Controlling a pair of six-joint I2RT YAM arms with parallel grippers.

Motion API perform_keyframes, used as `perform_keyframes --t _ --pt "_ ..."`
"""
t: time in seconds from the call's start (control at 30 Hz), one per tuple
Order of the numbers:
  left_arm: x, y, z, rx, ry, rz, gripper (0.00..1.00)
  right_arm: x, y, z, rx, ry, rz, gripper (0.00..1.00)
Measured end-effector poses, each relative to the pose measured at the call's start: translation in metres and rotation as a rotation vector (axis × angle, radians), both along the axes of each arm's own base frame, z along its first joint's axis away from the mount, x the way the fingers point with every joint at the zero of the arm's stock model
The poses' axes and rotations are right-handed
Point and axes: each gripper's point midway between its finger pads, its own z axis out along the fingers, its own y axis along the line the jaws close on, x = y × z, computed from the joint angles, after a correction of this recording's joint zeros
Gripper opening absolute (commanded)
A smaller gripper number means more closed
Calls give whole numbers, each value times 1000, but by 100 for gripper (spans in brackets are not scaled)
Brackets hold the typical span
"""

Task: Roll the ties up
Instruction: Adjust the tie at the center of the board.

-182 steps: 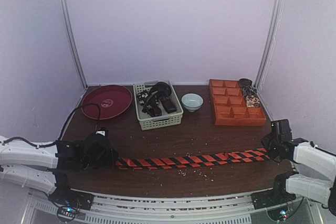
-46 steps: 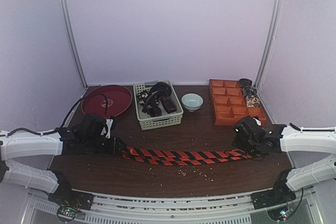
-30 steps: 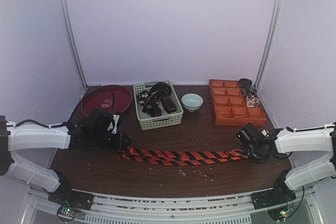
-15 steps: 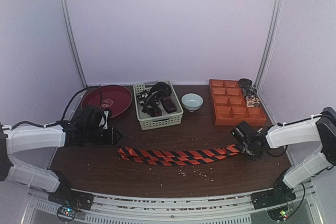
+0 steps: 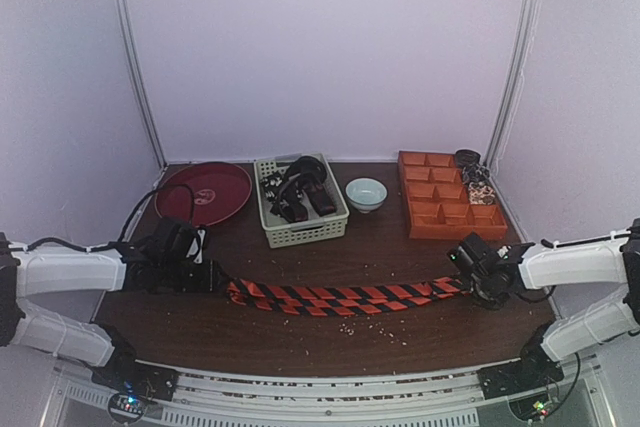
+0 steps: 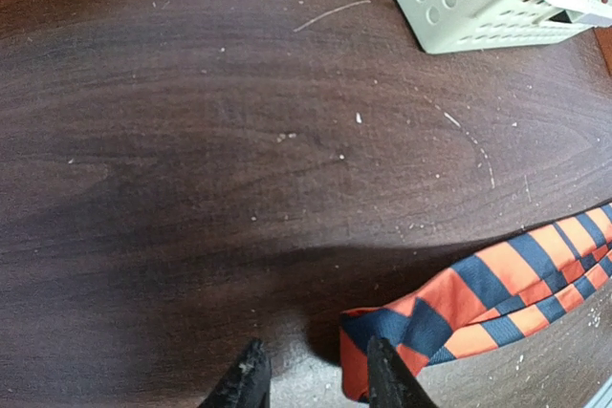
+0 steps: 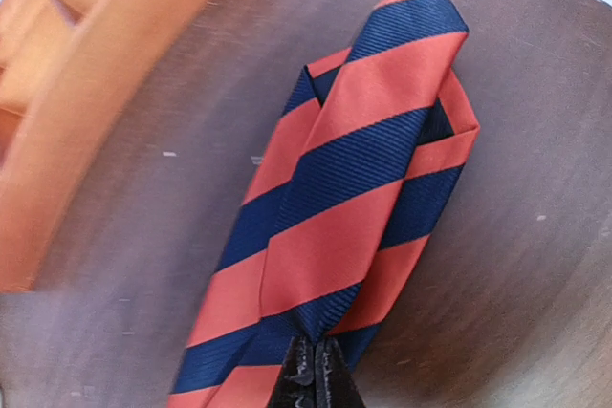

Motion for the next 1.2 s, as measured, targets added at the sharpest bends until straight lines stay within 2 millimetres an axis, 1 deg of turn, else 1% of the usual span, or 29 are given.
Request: perform_keyframes --t 0.07,0.13,0.23,0.33,0.4,0.47,0.5,0.57,0.6,0.7,0.73,0.8,0.9,0.97,1.03,1.2 --pt "-1 -1 -1 -4 4 -5 35 -7 -4 -6 -19 25 10 19" --pt "-2 -1 -1 -6 7 -8 34 -7 -3 -6 -32 39 35 29" --pt "-3 -1 0 -5 8 -13 33 -1 3 0 -44 51 89 35" --pt "-1 -4 7 -7 3 -28 33 11 20 16 -45 33 160 38" --pt "4 -11 19 -30 -22 -48 34 20 40 30 -37 8 234 39" --pt "10 -18 30 -53 -45 -66 34 24 61 41 -25 -17 304 42" --pt "12 -20 33 -57 -49 -70 34 26 72 46 -17 -33 344 44" --pt "14 -22 30 -54 -42 -74 35 27 96 52 10 -61 419 46" --pt "13 -22 26 -47 -27 -75 35 26 107 54 23 -69 451 47" --pt "9 -21 13 -27 9 -76 35 22 137 49 66 -64 508 49" --pt "8 -20 10 -23 17 -77 35 20 150 45 89 -49 520 49" --pt "6 -19 6 -17 26 -81 34 16 168 33 124 -19 532 47" --pt "3 -17 2 -11 35 -81 34 12 187 13 167 30 528 44" --pt "0 -15 -1 -8 41 -82 33 9 197 2 199 52 524 43" --pt "-2 -14 -3 -6 46 -82 33 10 206 -2 223 46 524 43" --pt "-5 -12 -9 -2 52 -82 32 15 237 0 290 27 523 42"
